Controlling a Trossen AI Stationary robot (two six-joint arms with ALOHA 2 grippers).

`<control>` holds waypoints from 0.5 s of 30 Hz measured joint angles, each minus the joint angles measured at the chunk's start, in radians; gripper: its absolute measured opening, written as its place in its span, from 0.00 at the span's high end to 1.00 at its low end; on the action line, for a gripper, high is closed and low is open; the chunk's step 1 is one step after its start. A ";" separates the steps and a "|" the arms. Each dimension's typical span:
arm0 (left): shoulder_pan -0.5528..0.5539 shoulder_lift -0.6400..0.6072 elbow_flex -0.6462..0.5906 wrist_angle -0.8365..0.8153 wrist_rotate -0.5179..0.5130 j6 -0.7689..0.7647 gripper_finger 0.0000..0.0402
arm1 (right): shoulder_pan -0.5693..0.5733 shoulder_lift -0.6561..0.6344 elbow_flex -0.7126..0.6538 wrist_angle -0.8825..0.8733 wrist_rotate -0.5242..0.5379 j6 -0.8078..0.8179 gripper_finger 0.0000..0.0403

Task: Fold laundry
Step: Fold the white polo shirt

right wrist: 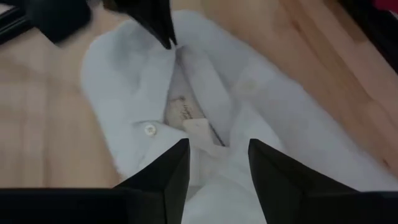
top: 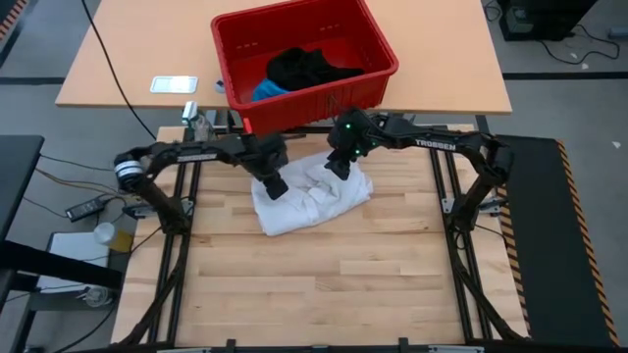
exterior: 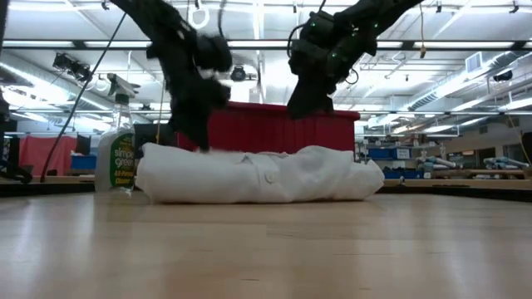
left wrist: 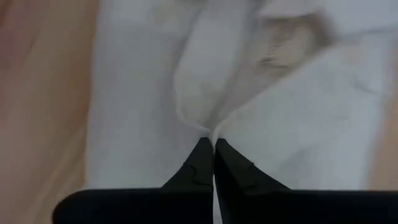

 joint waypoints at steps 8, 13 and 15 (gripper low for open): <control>-0.161 -0.285 0.000 -0.003 0.054 0.221 1.00 | 0.007 0.013 0.001 -0.020 -0.082 -0.150 0.57; -0.256 -0.364 0.000 -0.014 0.042 0.276 1.00 | 0.008 0.012 0.001 0.015 -0.035 -0.231 0.53; -0.276 -0.363 0.000 -0.020 0.033 0.255 1.00 | -0.002 0.020 0.001 0.018 -0.035 -0.245 0.51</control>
